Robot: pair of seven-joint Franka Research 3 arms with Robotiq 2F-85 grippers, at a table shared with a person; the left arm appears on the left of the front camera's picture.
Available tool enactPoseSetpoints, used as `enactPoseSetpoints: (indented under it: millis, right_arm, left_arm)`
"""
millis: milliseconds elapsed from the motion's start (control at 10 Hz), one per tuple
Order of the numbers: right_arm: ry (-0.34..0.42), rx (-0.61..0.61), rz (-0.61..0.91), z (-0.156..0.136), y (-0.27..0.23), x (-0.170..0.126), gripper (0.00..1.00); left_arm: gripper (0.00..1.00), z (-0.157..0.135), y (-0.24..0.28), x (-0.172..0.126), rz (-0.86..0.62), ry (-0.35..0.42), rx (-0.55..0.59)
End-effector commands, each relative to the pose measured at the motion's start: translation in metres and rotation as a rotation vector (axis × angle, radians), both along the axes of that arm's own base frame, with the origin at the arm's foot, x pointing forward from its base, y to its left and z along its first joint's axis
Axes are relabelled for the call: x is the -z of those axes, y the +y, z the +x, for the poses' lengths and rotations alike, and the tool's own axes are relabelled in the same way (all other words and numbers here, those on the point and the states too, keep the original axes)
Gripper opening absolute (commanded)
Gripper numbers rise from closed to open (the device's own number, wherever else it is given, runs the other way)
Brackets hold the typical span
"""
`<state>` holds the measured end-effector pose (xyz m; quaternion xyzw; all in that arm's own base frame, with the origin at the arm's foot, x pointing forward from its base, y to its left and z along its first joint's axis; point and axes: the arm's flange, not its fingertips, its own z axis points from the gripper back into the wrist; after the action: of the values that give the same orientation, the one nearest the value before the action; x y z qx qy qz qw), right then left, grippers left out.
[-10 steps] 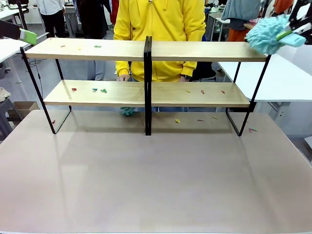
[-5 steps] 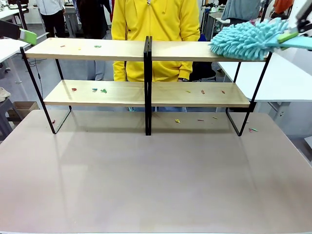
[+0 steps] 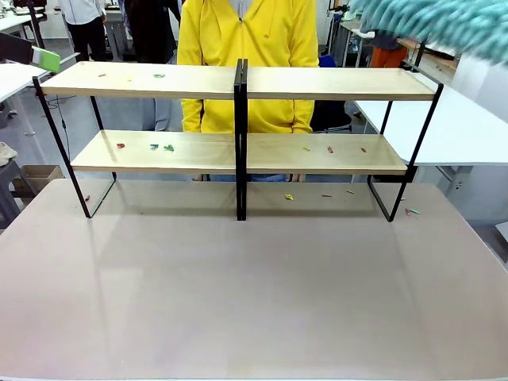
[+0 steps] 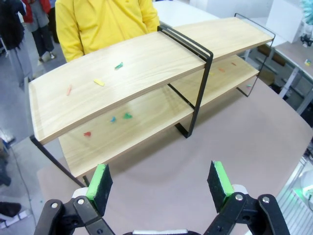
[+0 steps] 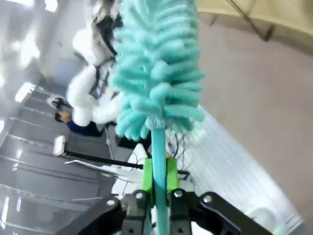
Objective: Clean the shelves.
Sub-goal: Clean a randomly selected level of the Shelf with the Duster, then clean another randomly selected level of the Shelf with the Duster.
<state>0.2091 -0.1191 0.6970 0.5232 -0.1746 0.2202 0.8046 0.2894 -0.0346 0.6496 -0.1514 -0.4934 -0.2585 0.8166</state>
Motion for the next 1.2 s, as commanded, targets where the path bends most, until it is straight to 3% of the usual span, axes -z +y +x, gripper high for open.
enactPoseSetpoints:
  millis: [0, 100, 200, 300, 1100]
  right_arm:
    - [-0.285, 0.005, 0.123, -0.01, -0.041, 0.013, 0.12]
    - [-0.338, 0.106, 0.17, -0.008, -0.046, 0.018, 0.12]
    - [-0.272, 0.333, 0.146, 0.006, -0.031, 0.023, 0.12]
    - [-0.256, 0.066, 0.087, -0.023, -0.052, 0.005, 0.12]
    - [-0.256, 0.066, 0.087, -0.023, -0.052, 0.005, 0.12]
  left_arm:
    - [1.0, 0.001, 0.001, 0.0, 0.005, -0.003, 0.0]
    - [1.0, 0.001, 0.001, 0.0, 0.005, -0.003, 0.0]
    - [1.0, 0.001, 0.001, 0.0, 0.005, -0.003, 0.0]
    - [1.0, 0.001, 0.001, 0.0, 0.005, -0.003, 0.0]
    - [1.0, 0.001, 0.001, 0.0, 0.005, -0.003, 0.0]
